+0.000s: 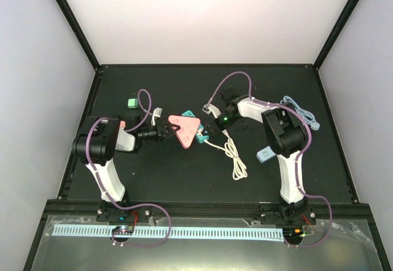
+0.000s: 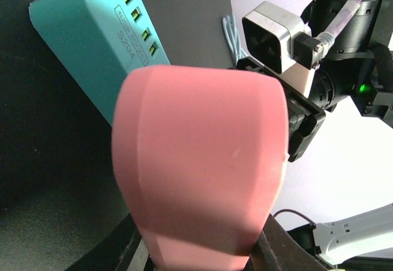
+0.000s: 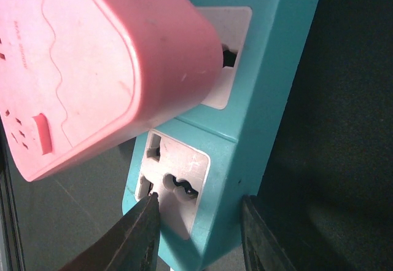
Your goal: Pull the plug off the socket
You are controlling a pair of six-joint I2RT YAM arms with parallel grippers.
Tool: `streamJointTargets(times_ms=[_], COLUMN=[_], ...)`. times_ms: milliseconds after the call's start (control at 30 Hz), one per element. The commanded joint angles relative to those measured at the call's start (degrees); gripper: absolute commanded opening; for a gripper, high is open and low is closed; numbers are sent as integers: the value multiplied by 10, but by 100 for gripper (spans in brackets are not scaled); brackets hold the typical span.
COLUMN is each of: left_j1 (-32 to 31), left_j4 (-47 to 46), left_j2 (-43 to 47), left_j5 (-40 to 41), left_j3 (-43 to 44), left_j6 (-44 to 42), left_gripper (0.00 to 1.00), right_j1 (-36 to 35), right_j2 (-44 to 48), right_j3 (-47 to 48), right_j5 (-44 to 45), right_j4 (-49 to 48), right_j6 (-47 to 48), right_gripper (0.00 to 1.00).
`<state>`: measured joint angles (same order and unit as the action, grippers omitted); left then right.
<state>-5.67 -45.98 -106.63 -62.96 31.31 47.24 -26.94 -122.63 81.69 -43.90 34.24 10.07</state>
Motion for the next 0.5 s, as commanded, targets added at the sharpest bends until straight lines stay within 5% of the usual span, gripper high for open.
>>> streamJointTargets(times_ms=[0, 467], left_j1=[3, 5], left_j4=[-50, -147], left_j2=[-3, 8], left_j5=[-39, -63], left_j3=[-1, -12], left_j6=[16, 113], left_gripper=[1, 2], right_j1=[-9, -10], right_j2=[-41, -44], right_j3=[-16, -15], right_j5=[66, 73], right_j4=[-14, -15], right_j6=[6, 1], right_gripper=[38, 39])
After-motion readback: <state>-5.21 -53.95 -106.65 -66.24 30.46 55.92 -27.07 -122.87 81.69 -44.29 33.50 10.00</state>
